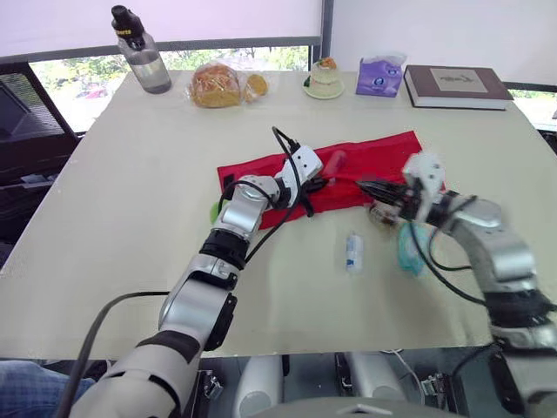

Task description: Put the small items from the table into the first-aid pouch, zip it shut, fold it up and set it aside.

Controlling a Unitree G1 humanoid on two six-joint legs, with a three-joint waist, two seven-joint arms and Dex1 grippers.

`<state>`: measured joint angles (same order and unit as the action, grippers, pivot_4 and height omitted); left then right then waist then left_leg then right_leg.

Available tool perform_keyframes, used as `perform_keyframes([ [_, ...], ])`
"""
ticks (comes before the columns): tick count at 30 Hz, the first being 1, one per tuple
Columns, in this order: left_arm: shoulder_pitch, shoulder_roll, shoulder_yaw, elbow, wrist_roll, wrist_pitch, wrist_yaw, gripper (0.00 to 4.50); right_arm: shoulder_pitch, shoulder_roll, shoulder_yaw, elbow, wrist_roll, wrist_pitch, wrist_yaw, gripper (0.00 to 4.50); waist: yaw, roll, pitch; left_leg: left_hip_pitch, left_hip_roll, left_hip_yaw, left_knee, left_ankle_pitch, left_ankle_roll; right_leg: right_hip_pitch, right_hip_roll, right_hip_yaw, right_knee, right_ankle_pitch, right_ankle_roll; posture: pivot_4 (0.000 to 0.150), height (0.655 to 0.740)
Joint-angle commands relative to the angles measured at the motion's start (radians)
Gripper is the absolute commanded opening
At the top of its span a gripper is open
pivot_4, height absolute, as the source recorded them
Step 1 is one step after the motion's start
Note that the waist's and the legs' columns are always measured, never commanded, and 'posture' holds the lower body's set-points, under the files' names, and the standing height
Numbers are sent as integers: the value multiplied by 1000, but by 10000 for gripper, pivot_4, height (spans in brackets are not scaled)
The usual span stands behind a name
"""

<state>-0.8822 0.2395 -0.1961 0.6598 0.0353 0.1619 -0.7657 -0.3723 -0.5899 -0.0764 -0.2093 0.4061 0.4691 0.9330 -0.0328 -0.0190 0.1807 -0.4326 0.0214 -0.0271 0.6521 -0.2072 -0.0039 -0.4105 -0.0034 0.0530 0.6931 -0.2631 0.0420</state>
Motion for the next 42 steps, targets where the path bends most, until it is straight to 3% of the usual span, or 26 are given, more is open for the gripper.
perform_keyframes([
  [1, -22, 14, 24, 10, -8, -27, 5, 0, 89, -129, -154, -126, 169, 94, 110, 14299, 0, 0, 0, 0, 0, 0, 0, 0, 0, 1, 0, 0, -1, 0, 0, 1500, 7400],
  [2, -24, 20, 25, 22, -5, -33, 5, 0, 142, -191, -239, -144, 231, 133, 167, 20813, -13, -1, 0, 0, 0, 0, 0, 0, 0, 1, 0, 0, -1, 0, 0, 1500, 7400],
  [5, -30, 34, 26, 50, 2, -52, 3, 0, 261, -335, -479, -162, 384, 238, 313, 27732, 3, 1, 1, 2, 1, -2, 0, 0, 0, 0, 3, 0, 1, -2, 3, 1500, 7400],
  [6, -32, 36, 26, 57, 2, -56, 1, 0, 284, -370, -544, -152, 416, 265, 348, 34429, 5, 1, 1, 1, 1, -2, 0, 0, 0, 1, 3, 0, 0, -2, 3, 1500, 7400],
  [8, -36, 41, 25, 73, 2, -67, -2, 0, 338, -440, -652, -126, 451, 297, 415, 42837, 2, 1, 1, 1, 0, 1, 1, 0, 0, 1, 2, 2, -1, -2, 3, 1500, 7400],
  [9, -38, 43, 24, 80, 1, -71, -4, 0, 357, -463, -685, -116, 456, 302, 437, 44081, -1, 0, 1, 2, 0, 1, 1, 0, 0, 1, 1, 3, -1, -2, 3, 1500, 7400],
  [16, -49, 49, 24, 127, 4, -100, -15, 0, 431, -609, -860, -21, 439, 327, 581, 44081, -3, -1, 1, 3, 1, 1, 1, 0, 0, 1, 2, 3, -1, -3, 4, 1500, 7400],
  [28, -70, 40, 24, 170, 7, -125, -14, 0, 421, -645, -837, -9, 409, 303, 606, 44081, -3, -1, 1, 2, 1, 1, 1, 0, 0, 1, 2, 3, -1, -3, 5, 1500, 7400],
  [34, -68, 36, 24, 169, 10, -125, -13, 0, 389, -588, -667, -68, 381, 218, 553, 44081, -3, -1, 1, 2, 1, 1, 1, 0, 0, 1, 2, 2, -1, -3, 5, 1500, 7400],
  [42, -60, 28, 20, 150, 13, -118, -10, 0, 185, -497, -251, -118, 276, 47, 506, 44081, -3, -1, 1, 2, 1, 1, 1, 0, 0, 1, 2, 2, -1, -3, 5, 1500, 7400],
])
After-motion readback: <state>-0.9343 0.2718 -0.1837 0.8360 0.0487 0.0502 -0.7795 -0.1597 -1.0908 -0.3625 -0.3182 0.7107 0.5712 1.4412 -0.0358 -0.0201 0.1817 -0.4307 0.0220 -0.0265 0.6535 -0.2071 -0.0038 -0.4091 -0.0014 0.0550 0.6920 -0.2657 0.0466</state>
